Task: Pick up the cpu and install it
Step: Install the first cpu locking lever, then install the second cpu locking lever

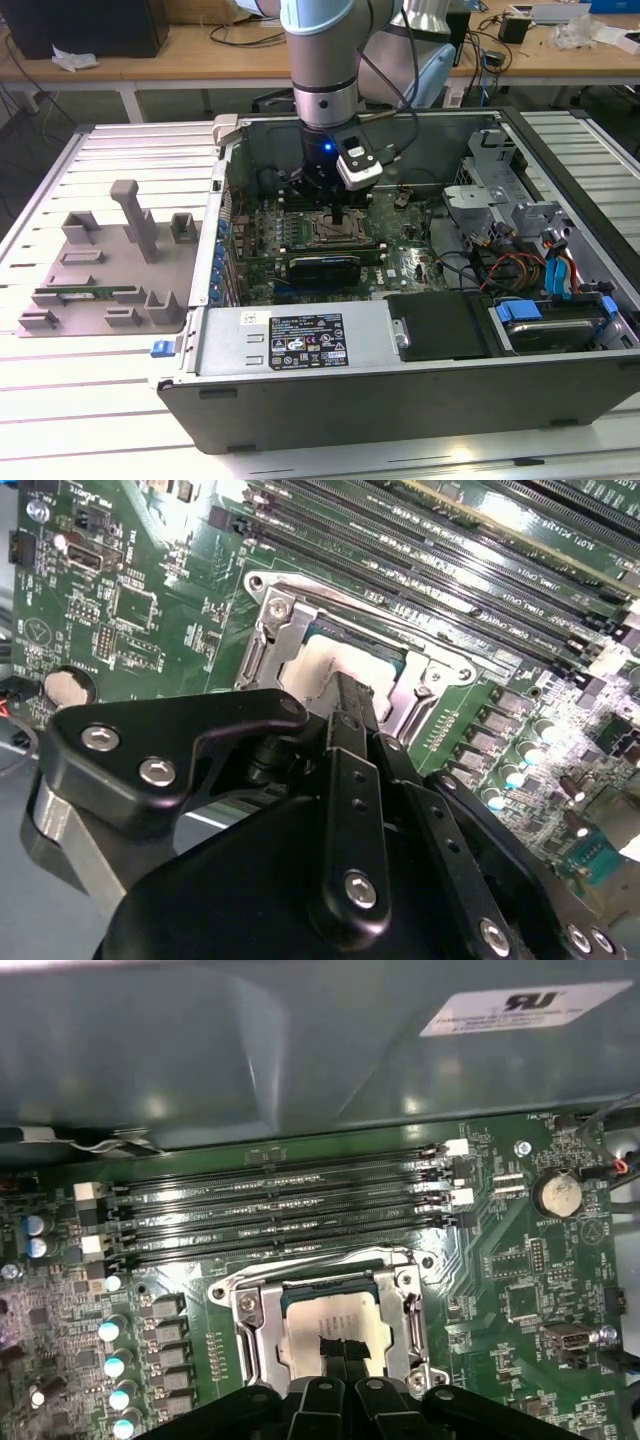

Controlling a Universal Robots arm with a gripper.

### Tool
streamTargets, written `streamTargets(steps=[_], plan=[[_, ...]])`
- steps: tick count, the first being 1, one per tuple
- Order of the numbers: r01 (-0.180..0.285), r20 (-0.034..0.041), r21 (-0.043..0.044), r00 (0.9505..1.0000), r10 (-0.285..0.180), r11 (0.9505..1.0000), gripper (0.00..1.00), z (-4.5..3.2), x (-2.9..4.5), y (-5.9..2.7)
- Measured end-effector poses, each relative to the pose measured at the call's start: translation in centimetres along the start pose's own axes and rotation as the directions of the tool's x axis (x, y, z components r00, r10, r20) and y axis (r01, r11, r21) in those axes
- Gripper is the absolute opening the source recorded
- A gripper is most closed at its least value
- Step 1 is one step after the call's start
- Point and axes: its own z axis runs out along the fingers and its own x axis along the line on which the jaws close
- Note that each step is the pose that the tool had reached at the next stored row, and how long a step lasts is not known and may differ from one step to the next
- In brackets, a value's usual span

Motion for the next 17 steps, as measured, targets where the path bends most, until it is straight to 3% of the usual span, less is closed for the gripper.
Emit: streamTargets(steps=[7, 17], plan=[[0.004, 0.0003, -0.0001, 1.0, -0.004, 1.0, 0.11, -1.97, -0.22, -0.04], [0.004, 0.0003, 0.0001, 1.0, -0.004, 1.0, 0.11, -2.15, -0.25, -0.04]])
